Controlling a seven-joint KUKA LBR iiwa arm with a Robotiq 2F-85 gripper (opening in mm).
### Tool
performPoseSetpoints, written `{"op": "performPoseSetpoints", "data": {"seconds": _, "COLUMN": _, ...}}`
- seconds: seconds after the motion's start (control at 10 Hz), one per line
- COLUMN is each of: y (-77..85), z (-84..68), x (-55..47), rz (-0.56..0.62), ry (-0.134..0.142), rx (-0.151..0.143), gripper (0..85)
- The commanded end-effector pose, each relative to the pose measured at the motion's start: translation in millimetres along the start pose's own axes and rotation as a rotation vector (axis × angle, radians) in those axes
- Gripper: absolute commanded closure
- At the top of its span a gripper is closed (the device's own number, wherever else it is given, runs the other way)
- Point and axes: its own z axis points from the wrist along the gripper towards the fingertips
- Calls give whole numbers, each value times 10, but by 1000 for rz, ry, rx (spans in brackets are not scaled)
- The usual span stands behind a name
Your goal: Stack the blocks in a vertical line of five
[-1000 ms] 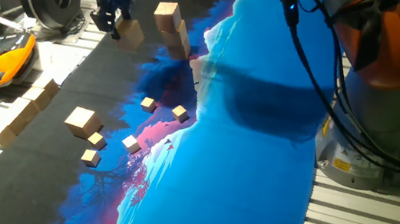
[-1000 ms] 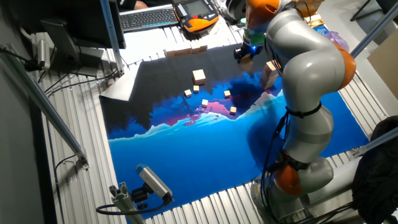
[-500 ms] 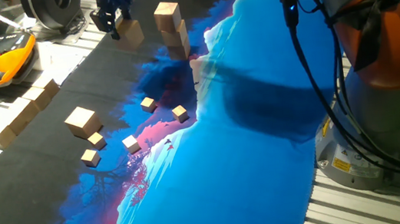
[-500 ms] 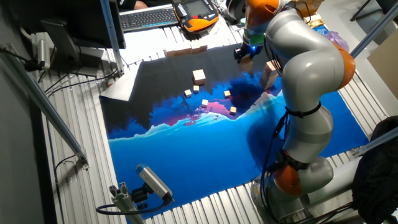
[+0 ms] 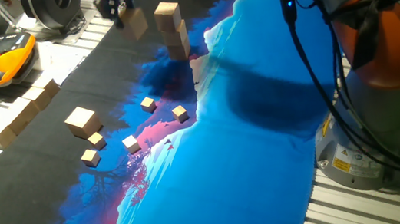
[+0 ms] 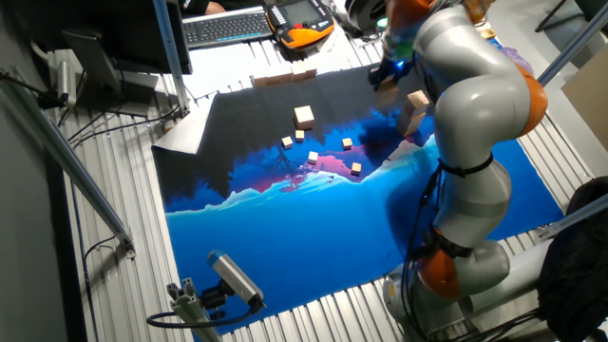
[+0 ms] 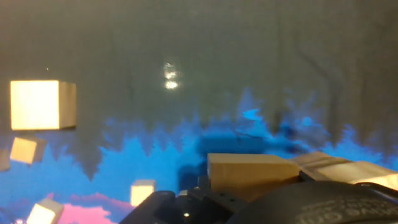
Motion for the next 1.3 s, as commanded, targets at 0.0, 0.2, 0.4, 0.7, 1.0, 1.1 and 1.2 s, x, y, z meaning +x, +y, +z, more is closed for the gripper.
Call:
{"op": "performPoseSetpoints", "data": {"seconds": 0.0, "y": -340, "z": -207, "x": -13, "rz": -29, "ry": 7, "rx": -2, "gripper": 850}}
{"op": "performPoseSetpoints", "data": {"seconds": 0.2, "y": -512, "z": -214, "x": 18, "rz": -58, "ry": -5, "rx": 2, "gripper": 850}}
{"op": "performPoseSetpoints", "data": {"seconds": 0.4, "y": -608, "z": -195, "x": 88, "rz": -82, "ry": -11, "rx": 4, "gripper": 850}}
{"op": "performPoseSetpoints", "data": {"seconds": 0.7, "y": -718, "z": -166, "x": 168, "rz": -116, "ry": -15, "rx": 24, "gripper": 850}}
{"op": "performPoseSetpoints", "data": {"seconds": 1.0, "y": -897, "z": -42, "x": 180, "rz": -151, "ry": -26, "rx": 16, "gripper": 850}}
{"op": "performPoseSetpoints", "data": {"seconds": 1.1, "y": -953, "z": -8, "x": 193, "rz": -160, "ry": -27, "rx": 12, "gripper": 850}}
{"op": "performPoseSetpoints", "data": {"seconds": 1.2, "y": -981, "z": 13, "x": 205, "rz": -163, "ry": -26, "rx": 9, "gripper": 850}}
